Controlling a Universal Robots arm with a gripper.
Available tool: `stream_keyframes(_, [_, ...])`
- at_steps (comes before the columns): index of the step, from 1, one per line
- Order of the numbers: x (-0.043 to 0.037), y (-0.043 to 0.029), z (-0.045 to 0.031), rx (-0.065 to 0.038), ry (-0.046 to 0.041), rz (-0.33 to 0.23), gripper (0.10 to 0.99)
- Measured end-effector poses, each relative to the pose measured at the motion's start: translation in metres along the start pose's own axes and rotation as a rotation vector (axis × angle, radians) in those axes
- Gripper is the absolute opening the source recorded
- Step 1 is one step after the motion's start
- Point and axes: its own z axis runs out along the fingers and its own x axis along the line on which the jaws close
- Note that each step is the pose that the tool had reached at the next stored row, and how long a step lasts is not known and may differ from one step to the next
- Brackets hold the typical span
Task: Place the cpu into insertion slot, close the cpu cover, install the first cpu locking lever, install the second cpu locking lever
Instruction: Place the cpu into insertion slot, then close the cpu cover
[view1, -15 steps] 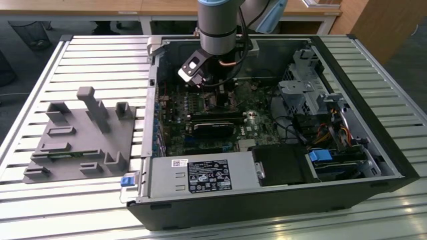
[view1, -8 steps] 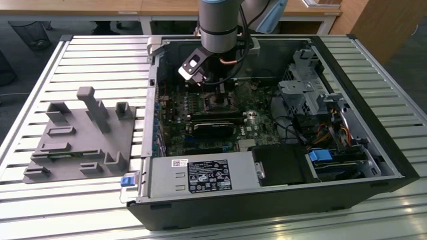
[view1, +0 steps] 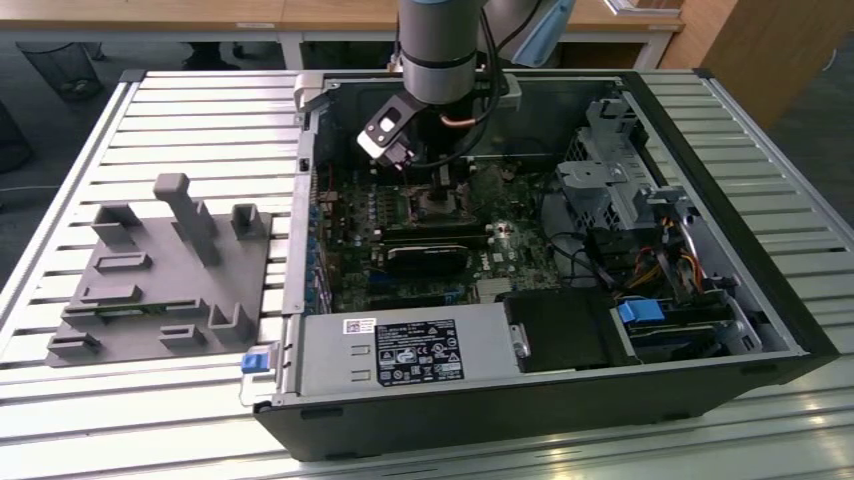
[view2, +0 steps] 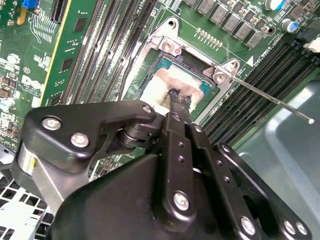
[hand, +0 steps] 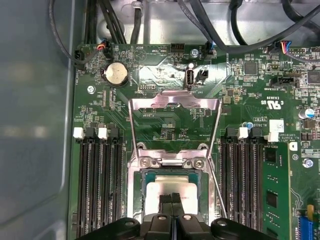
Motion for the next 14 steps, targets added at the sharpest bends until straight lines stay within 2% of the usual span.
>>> stream_keyframes(14, [0.0001, 0.0002, -0.0029, 0.000, 0.0002, 0.000, 0.106])
